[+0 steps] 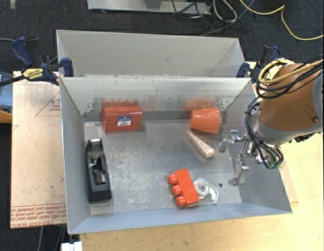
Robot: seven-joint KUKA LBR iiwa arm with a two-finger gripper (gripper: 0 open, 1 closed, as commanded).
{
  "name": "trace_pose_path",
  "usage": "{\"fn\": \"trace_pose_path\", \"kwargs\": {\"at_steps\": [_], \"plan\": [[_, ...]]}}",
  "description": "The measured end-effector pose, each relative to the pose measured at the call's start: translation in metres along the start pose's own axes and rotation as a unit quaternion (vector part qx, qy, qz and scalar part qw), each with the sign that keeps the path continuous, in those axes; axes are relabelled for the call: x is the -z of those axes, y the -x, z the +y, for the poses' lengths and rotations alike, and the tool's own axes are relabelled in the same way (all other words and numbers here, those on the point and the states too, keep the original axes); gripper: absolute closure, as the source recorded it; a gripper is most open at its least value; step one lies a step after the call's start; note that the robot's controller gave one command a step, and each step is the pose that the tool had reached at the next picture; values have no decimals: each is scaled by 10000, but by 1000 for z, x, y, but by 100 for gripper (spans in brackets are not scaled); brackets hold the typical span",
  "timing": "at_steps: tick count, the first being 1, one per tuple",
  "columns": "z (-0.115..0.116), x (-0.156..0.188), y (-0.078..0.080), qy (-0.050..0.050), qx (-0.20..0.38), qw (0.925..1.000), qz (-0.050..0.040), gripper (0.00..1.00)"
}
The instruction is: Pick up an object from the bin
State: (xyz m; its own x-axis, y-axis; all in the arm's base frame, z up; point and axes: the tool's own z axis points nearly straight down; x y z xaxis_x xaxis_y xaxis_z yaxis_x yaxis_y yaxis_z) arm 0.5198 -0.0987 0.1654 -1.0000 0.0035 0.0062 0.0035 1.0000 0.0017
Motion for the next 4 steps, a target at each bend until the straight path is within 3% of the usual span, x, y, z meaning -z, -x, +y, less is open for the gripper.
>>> {"fn": "trace_pose_path", "kwargs": {"at_steps": [1,2,3,4], "plan": [[0,4,2,-6,20,10000,-36,0],[28,-90,136,15,-342,9994,-53,0],[26,-80,113,23,-337,9994,-28,0],[21,-64,117,33,-393,9992,-39,0]]}}
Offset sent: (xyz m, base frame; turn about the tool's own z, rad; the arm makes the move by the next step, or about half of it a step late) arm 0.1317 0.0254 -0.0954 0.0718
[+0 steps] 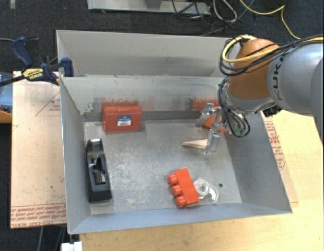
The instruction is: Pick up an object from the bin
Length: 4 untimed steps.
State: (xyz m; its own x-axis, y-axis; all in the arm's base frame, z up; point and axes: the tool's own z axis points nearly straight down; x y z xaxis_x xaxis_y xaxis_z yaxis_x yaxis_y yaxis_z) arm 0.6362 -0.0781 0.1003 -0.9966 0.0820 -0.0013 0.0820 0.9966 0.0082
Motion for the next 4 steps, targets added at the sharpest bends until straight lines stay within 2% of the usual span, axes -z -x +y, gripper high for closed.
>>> {"fn": "trace_pose_path", "kwargs": {"at_steps": [1,2,4], "plan": [[3,-20,1,100,-561,9983,-103,0],[4,-27,-18,29,-1323,9912,-48,100],[4,-21,-19,27,-1317,9913,-41,100]]}}
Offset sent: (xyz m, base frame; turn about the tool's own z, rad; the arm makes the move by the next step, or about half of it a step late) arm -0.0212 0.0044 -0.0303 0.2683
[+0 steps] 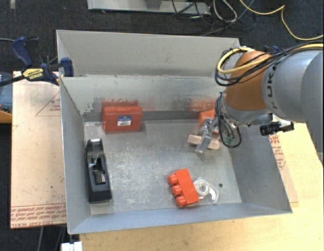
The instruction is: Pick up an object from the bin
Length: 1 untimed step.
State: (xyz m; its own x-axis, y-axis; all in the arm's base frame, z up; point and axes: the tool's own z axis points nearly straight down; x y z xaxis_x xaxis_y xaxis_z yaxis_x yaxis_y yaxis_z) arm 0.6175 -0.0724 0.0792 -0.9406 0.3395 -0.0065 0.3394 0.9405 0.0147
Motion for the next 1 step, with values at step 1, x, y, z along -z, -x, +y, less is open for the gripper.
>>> {"fn": "trace_pose_path", "kwargs": {"at_steps": [1], "plan": [[0,8,0,1,5,10000,-3,100]]}}
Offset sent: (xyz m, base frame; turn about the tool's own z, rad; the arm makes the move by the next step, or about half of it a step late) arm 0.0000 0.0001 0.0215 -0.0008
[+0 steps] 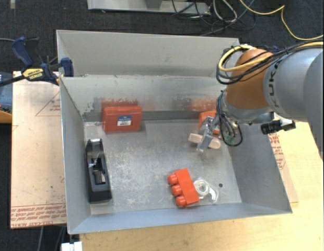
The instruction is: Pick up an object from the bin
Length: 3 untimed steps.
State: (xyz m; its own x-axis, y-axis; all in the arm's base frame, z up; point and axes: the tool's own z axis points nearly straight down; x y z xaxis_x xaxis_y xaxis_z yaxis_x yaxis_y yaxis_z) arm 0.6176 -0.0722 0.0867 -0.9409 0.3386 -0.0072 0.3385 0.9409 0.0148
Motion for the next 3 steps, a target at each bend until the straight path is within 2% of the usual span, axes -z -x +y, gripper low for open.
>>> {"fn": "trace_pose_path", "kwargs": {"at_steps": [2,3], "plan": [[1,18,0,5,9,10000,-11,100],[1,39,-1,2,12,10000,8,100]]}}
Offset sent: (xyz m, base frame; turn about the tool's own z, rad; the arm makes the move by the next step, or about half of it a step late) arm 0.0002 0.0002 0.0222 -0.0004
